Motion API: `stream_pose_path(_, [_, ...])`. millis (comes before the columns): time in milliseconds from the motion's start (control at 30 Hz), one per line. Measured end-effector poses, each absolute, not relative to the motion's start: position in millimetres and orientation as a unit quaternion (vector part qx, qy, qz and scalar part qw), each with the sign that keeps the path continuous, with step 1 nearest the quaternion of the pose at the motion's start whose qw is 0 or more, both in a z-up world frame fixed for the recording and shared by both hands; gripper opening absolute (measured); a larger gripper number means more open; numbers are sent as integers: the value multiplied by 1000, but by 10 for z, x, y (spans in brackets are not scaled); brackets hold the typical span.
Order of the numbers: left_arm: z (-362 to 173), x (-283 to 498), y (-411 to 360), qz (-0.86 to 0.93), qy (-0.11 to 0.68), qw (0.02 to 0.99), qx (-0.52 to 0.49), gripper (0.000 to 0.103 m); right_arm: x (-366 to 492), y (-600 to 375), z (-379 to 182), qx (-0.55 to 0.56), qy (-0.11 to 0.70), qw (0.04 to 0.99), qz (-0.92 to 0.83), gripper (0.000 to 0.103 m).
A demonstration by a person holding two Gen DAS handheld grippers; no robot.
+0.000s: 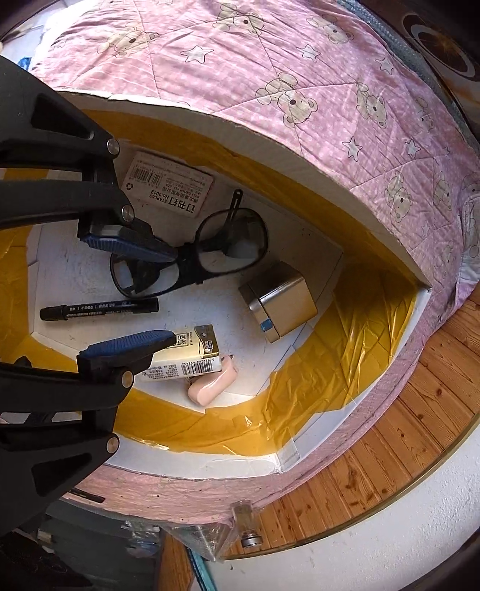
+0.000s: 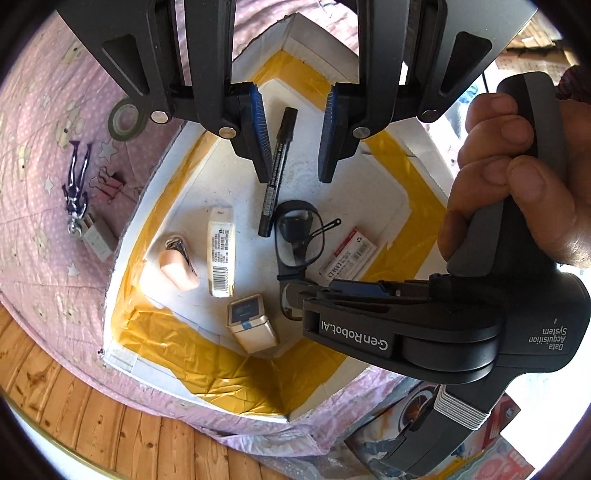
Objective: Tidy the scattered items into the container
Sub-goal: 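Withdraw both tools from the box toward the remaining items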
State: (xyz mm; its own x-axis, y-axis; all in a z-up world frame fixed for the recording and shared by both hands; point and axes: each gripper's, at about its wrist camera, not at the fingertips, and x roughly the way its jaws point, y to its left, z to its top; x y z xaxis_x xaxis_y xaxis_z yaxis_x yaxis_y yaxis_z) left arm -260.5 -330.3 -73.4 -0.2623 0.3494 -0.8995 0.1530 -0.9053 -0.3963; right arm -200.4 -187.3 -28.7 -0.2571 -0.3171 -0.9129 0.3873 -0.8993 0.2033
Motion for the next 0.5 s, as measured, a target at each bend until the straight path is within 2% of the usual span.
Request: stream_pose_path(500, [-325,-2320,-3391,790,-210,58,-573,41,-1619,-1845,-75,548,10,225,-806,30])
